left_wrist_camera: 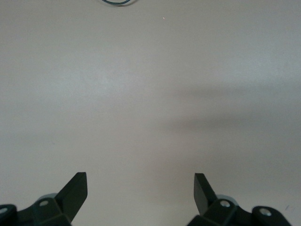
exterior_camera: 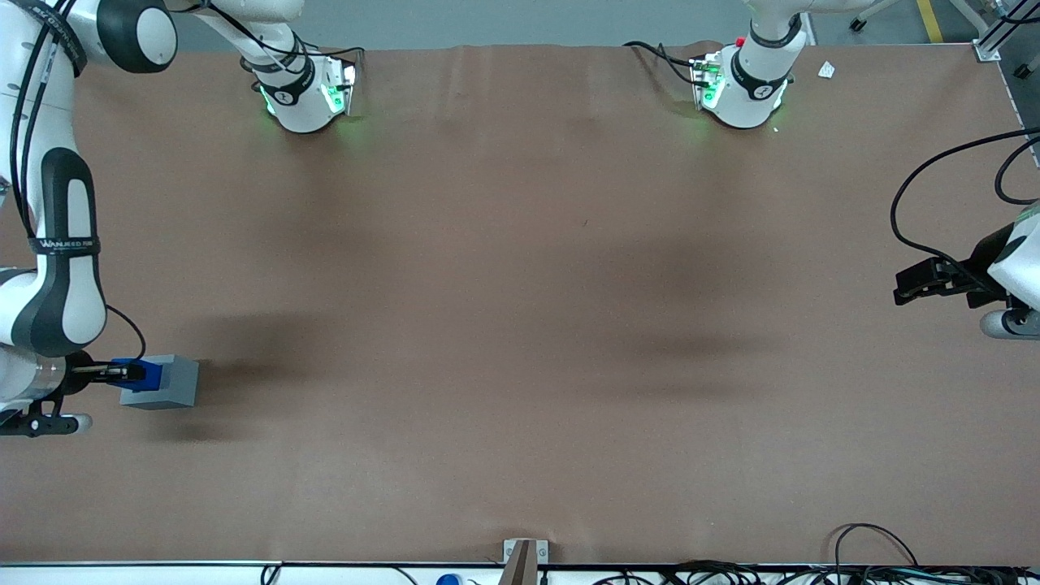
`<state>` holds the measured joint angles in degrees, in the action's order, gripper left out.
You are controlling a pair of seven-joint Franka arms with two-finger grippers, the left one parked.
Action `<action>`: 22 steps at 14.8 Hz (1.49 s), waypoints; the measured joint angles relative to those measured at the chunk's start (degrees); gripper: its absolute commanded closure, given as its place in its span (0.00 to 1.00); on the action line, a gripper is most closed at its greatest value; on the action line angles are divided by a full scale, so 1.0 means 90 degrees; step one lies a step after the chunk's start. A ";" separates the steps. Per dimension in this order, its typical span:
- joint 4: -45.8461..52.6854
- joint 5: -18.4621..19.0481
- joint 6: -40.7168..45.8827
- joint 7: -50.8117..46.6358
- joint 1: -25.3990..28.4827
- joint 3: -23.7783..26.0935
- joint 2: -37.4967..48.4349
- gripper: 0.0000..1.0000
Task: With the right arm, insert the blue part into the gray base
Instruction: 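Lower the blue block into the gray base's opening and press down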
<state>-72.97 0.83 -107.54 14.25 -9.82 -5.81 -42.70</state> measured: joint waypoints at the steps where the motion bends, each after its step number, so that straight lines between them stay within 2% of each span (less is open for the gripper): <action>1: 0.0000 0.0000 0.0000 0.0000 0.0000 0.0000 0.0000 0.98; 22: 0.0174 -0.0001 -0.0005 0.0000 0.0000 0.0023 -0.0094 0.97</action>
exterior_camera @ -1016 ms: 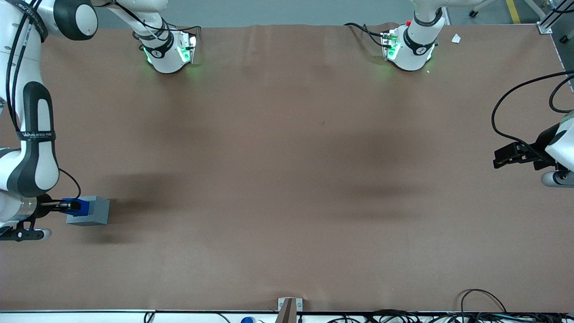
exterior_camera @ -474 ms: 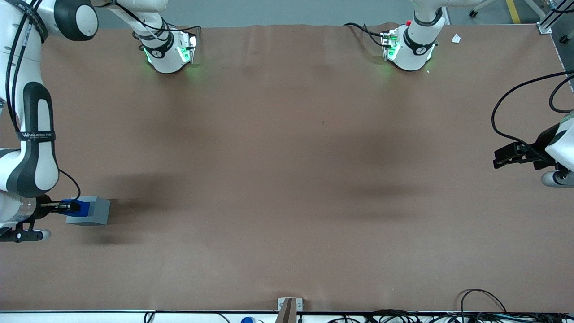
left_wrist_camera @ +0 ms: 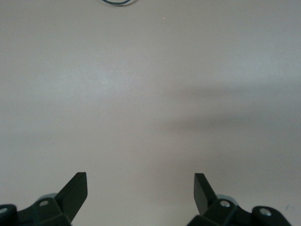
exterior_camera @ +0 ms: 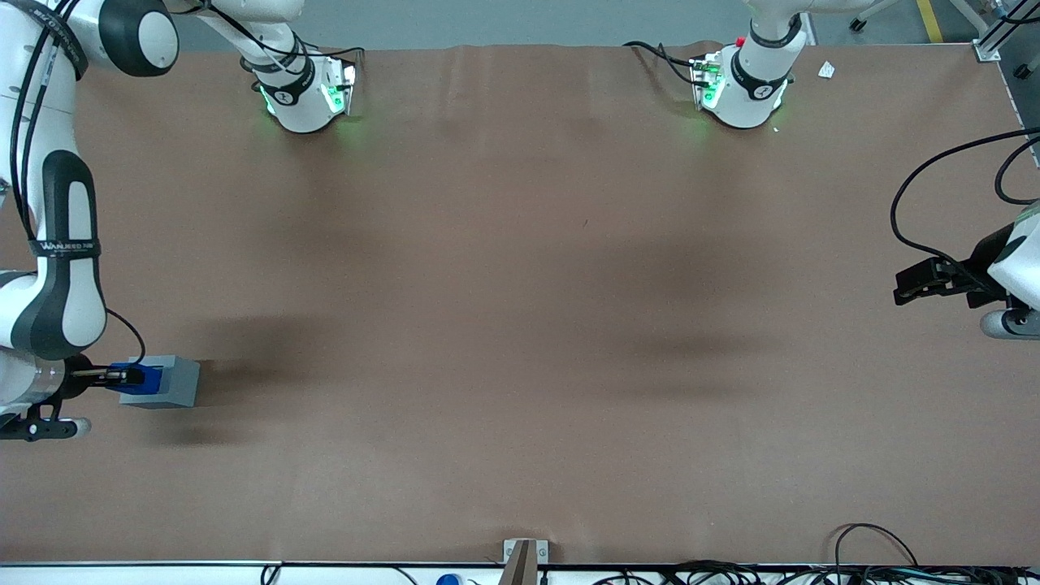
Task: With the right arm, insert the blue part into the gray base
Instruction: 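Lower the blue block into the gray base's opening and press down, then open the right gripper and release the blue block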
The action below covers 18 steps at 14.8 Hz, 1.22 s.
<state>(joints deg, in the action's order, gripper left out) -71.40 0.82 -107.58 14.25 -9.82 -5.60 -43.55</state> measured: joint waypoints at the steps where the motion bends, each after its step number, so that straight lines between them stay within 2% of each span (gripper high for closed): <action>1: 0.0001 -0.0001 0.0007 0.0000 0.0000 0.0000 0.0000 0.97; 18: 0.0004 -0.0011 0.0155 0.0018 -0.0045 -0.0003 -0.0063 0.96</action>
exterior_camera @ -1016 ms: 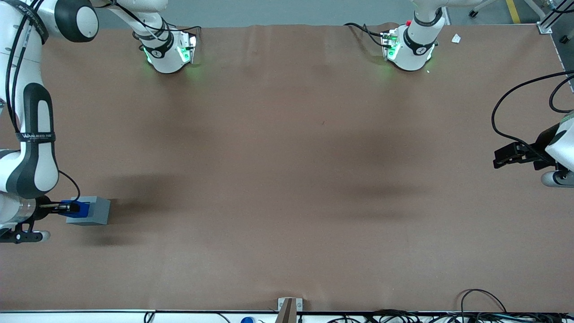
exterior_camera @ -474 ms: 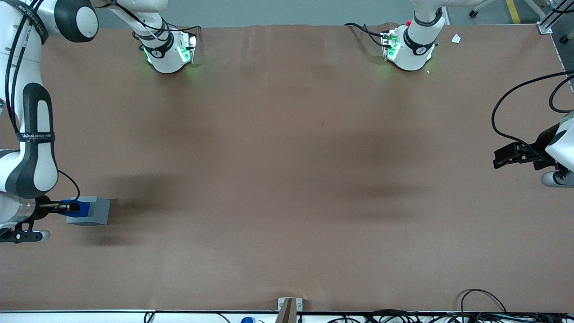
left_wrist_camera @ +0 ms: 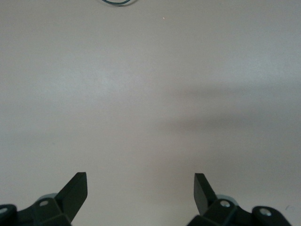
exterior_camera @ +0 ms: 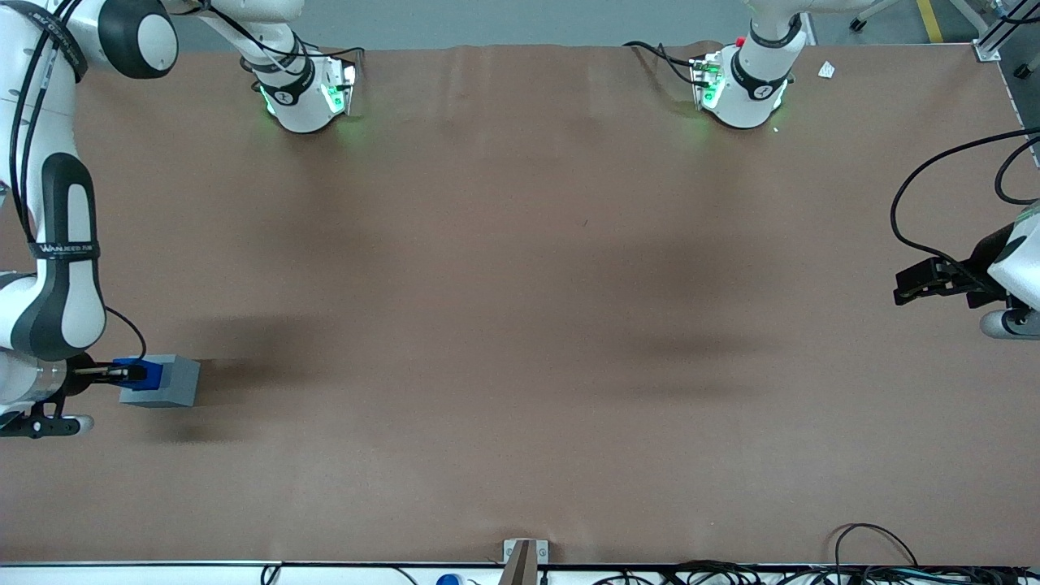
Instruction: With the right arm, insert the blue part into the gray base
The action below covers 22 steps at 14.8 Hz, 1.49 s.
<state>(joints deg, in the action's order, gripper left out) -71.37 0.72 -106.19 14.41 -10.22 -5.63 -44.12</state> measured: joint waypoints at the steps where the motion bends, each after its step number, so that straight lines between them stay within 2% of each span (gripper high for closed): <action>1: 0.0000 0.0000 0.0000 0.0001 0.0000 0.0000 -0.0003 0.92; 2: 0.0000 -0.0001 0.0000 0.0002 -0.0001 0.0000 -0.0003 0.78; 3: 0.0000 -0.0001 -0.0003 0.0003 -0.0002 0.0000 -0.0004 0.49; 4: 0.0000 -0.0003 -0.0005 0.0004 -0.0004 0.0000 -0.0005 0.12; 5: 0.0000 -0.0004 -0.0005 0.0006 -0.0004 0.0000 -0.0006 0.00; 12: 0.0083 -0.0007 0.0182 0.0006 0.0026 0.0048 0.0009 0.00; 17: 0.0363 -0.0020 0.1281 -0.0303 0.0289 0.0092 0.0505 0.00; 22: 0.0383 -0.0448 0.2586 -0.0899 0.0709 0.0102 0.1718 0.00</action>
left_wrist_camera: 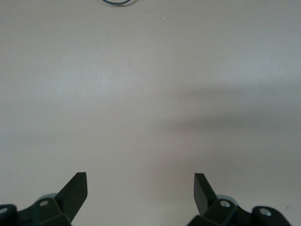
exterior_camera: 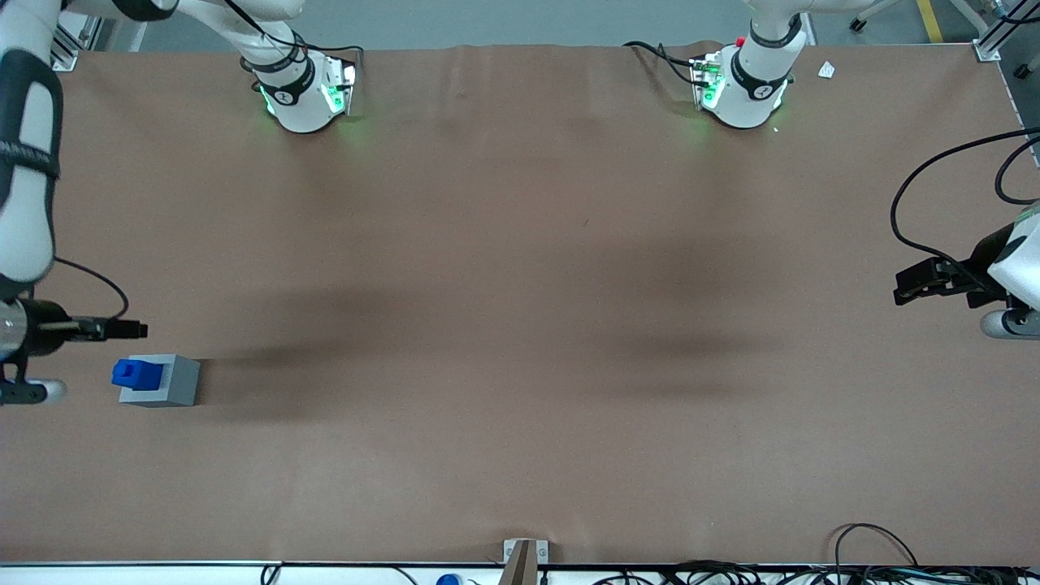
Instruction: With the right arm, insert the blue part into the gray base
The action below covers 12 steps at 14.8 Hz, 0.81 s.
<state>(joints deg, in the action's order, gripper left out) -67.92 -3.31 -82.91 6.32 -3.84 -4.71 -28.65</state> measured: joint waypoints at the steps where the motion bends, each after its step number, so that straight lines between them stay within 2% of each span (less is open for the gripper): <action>1: -0.0006 -0.0021 0.0199 -0.0214 0.0134 0.0004 0.0213 0.00; 5: -0.0389 -0.0027 0.0421 -0.0912 0.0761 0.0012 0.1144 0.00; 8: -0.1340 -0.0026 -0.0023 -0.1075 0.1000 0.0013 0.2100 0.00; 12: -0.2803 -0.0025 -0.0718 -0.1083 0.1008 0.0000 0.3358 0.00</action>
<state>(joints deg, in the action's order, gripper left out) -93.14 -3.53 -89.38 -3.42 5.24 -4.72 1.57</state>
